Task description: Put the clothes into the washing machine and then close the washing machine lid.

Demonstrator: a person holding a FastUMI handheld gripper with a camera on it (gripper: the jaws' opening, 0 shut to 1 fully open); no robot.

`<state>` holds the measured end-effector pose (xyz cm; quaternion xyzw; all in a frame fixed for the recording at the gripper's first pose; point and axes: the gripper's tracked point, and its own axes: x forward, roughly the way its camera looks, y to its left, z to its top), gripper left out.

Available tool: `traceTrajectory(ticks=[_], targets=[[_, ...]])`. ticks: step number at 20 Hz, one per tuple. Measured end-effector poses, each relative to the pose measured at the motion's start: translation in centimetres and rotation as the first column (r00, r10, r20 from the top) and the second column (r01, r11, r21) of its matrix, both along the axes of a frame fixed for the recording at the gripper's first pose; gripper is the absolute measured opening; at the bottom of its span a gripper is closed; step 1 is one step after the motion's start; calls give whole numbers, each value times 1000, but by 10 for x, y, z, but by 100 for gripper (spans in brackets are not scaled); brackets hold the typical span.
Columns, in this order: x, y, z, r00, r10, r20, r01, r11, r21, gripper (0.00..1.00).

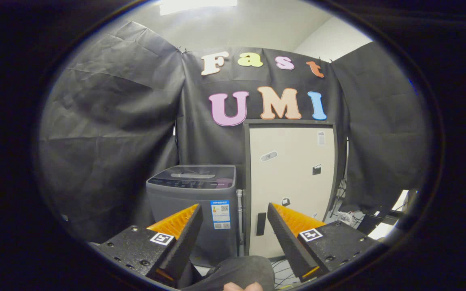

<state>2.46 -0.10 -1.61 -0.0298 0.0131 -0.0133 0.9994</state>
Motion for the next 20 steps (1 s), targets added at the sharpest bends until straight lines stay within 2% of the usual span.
traceTrajectory(ticks=[20], targets=[[-1, 1, -1, 1000, 6, -2, -6, 1000, -8, 97]])
